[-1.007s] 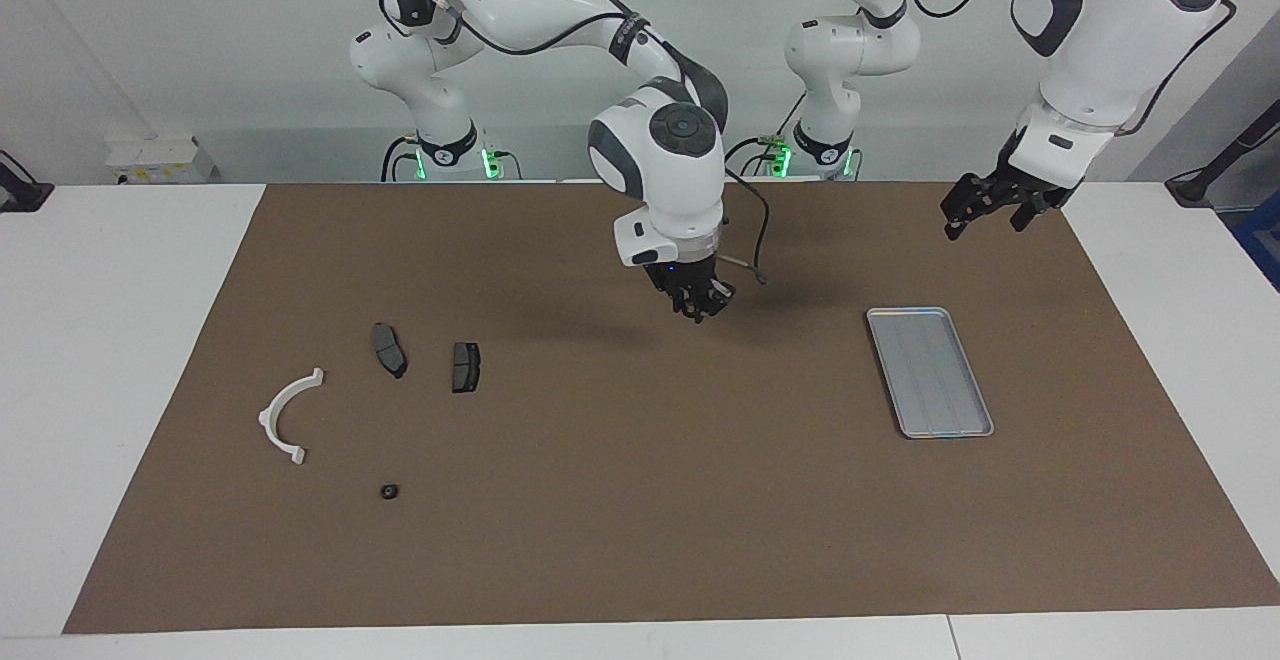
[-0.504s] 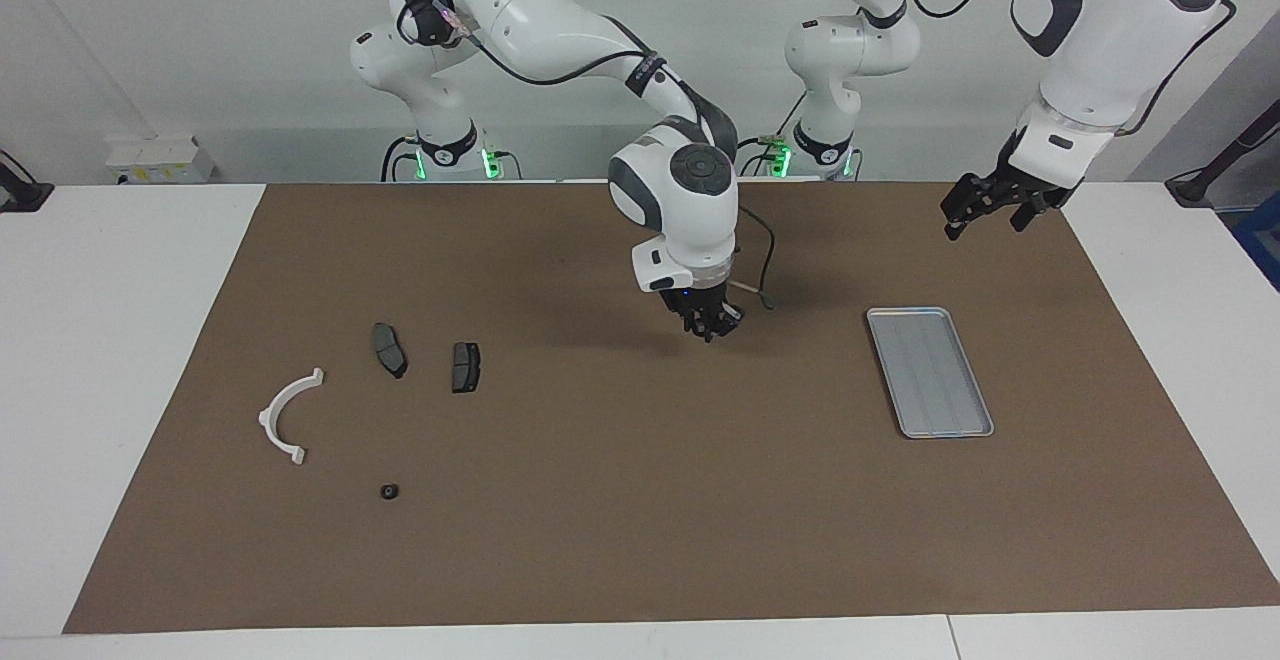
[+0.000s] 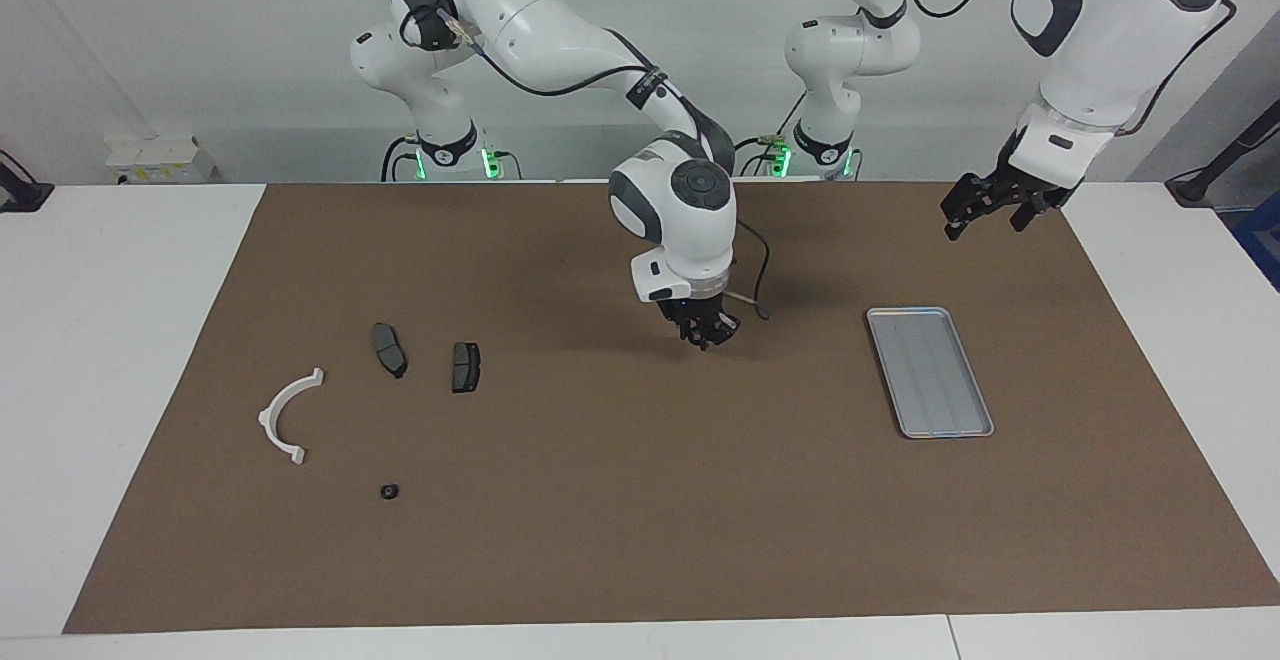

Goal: Pick bearing gear from pile to tray
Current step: 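Carry the held bearing with the right gripper toward the table center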

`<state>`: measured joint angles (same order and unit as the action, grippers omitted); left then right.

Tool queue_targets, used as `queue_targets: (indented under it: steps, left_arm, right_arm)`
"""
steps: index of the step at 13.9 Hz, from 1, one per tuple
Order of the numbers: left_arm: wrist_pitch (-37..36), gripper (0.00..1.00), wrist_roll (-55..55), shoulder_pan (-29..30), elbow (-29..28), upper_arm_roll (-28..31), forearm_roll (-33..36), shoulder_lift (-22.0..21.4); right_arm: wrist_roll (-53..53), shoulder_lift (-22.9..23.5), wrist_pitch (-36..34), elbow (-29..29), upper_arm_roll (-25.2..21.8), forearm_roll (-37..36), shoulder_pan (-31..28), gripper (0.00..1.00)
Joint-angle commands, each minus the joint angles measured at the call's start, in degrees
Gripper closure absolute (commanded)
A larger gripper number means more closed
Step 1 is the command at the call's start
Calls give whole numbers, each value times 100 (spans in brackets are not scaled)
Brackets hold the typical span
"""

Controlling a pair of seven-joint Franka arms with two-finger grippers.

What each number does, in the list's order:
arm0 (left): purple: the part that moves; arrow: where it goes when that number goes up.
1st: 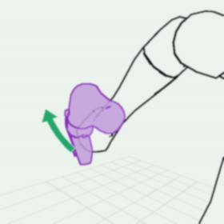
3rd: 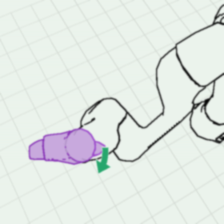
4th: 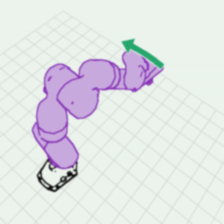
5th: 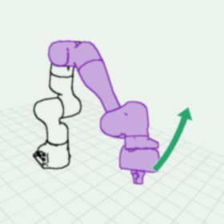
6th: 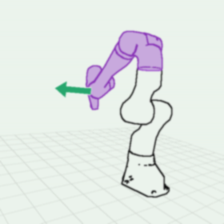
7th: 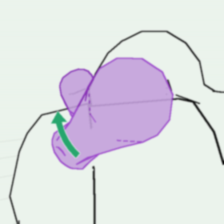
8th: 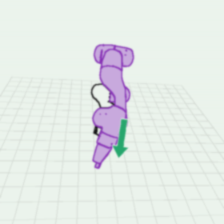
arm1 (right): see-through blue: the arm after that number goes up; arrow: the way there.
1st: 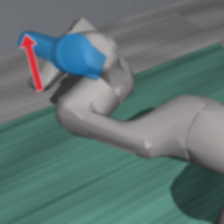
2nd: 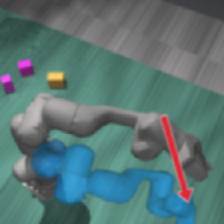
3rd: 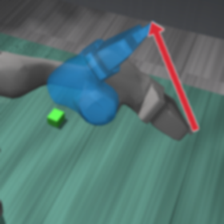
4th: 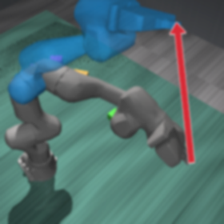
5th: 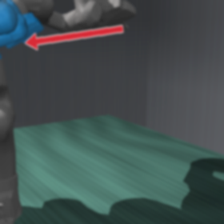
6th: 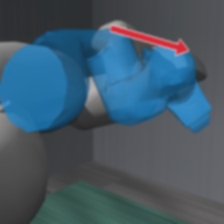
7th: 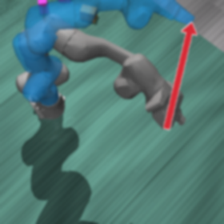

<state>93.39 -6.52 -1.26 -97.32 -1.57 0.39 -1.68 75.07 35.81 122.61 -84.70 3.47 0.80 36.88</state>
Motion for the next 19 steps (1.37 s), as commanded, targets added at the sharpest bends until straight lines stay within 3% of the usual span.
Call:
queue_targets:
  steps: [1, 9, 10, 11, 12, 17, 19]
  left_arm:
    - [-66, 0, 36, -41, -86, 51, -65, -139]
    - [-66, 0, 37, -41, -86, 51, -65, -139]
    - [-66, 0, 36, -41, -86, 51, -65, -139]
    - [-66, 0, 36, -41, -86, 51, -65, -139]
    - [-66, 0, 36, -41, -86, 51, -65, -139]
    - [21, 0, -129, -129, -182, 43, -65, -157]
    - [275, 0, -1302, -434, -401, 8, -65, -218]
  right_arm:
    - [78, -13, 219, -222, 22, -159, 38, 100]
    - [87, 40, 615, -495, 5, -177, 135, 100]
    - [87, 31, 615, -487, 14, -185, 100, 72]
    - [87, 31, 598, -478, 5, -186, 65, 20]
    - [78, 48, 484, -382, 5, -212, 56, 0]
    - [-228, 75, -614, 628, -4, -370, -181, 0]
    - [-535, -39, -773, 849, 5, -300, -408, 0]
